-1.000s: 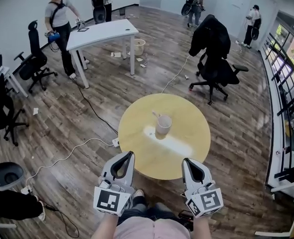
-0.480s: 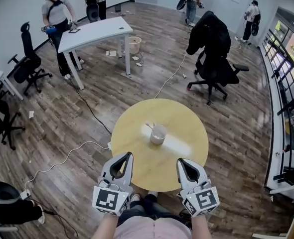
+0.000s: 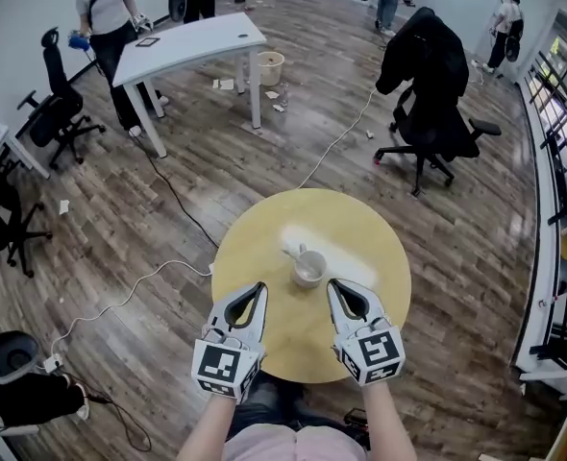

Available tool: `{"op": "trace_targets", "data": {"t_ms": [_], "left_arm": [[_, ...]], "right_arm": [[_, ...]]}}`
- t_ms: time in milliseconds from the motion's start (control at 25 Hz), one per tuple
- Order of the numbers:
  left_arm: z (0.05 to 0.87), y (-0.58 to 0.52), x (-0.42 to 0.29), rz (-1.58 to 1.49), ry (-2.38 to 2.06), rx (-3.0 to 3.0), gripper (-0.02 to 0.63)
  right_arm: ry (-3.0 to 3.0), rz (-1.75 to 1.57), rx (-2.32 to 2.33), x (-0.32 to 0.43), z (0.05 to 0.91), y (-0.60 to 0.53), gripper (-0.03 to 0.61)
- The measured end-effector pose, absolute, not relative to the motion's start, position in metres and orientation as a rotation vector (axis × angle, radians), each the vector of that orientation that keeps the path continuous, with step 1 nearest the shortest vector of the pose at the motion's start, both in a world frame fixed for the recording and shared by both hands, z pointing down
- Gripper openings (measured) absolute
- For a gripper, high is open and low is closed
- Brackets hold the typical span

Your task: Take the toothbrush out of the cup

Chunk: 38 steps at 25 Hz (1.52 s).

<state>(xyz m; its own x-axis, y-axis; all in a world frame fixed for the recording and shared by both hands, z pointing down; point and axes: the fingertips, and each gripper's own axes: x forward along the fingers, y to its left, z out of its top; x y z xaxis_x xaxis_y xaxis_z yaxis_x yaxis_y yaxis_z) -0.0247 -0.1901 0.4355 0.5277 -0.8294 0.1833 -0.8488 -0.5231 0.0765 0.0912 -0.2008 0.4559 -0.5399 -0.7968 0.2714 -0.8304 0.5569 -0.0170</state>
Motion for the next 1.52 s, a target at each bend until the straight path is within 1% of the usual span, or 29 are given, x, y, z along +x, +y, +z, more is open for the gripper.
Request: {"op": "trace_targets", "data": {"t_ms": [120, 160, 240, 320, 480, 720, 840, 880, 1000, 1240, 1520], "left_arm": [[0.462, -0.208, -0.023, 0.247, -1.416, 2.567, -0.003], [0.471, -0.213, -0.021, 0.263, -1.404, 2.558, -0.003], [0.487, -0.223, -0.018, 0.285, -1.384, 2.536, -0.003], [0.503, -0.232, -0.018, 0.299, -1.367, 2.507, -0.003], [0.530, -0.244, -0.021, 0.331, -1.332, 2.463, -0.003], [0.557, -0.256, -0.022, 0.346, -1.300, 2.406, -0.003], [0.565, -0.259, -0.023, 0.351, -1.286, 2.391, -0.003], [0.568, -0.260, -0.024, 0.353, -1.283, 2.386, -0.003], [0.573, -0.264, -0.026, 0.355, -1.282, 2.376, -0.003], [0.571, -0.272, -0.026, 0.349, -1.269, 2.387, -0.003], [0.549, -0.280, -0.022, 0.324, -1.269, 2.445, -0.003]], "right_arm": [[-2.521, 0.242, 1.279, 0.075, 0.485, -0.230, 0.008], [-2.508, 0.251, 1.247, 0.070, 0.495, -0.238, 0.017], [-2.484, 0.279, 1.179, 0.060, 0.514, -0.253, 0.074], [-2.462, 0.301, 1.122, 0.049, 0.530, -0.265, 0.110], [-2.422, 0.276, 1.041, 0.029, 0.553, -0.278, 0.126], [-2.308, 0.230, 0.986, 0.022, 0.589, -0.294, 0.116], [-2.258, 0.213, 0.989, 0.022, 0.599, -0.299, 0.073], [-2.248, 0.197, 0.996, 0.022, 0.601, -0.301, 0.045], [-2.233, 0.158, 1.024, 0.026, 0.600, -0.306, 0.020], [-2.232, 0.154, 1.095, 0.035, 0.594, -0.314, 0.020], [-2.294, 0.170, 1.238, 0.056, 0.553, -0.320, 0.020]]}}
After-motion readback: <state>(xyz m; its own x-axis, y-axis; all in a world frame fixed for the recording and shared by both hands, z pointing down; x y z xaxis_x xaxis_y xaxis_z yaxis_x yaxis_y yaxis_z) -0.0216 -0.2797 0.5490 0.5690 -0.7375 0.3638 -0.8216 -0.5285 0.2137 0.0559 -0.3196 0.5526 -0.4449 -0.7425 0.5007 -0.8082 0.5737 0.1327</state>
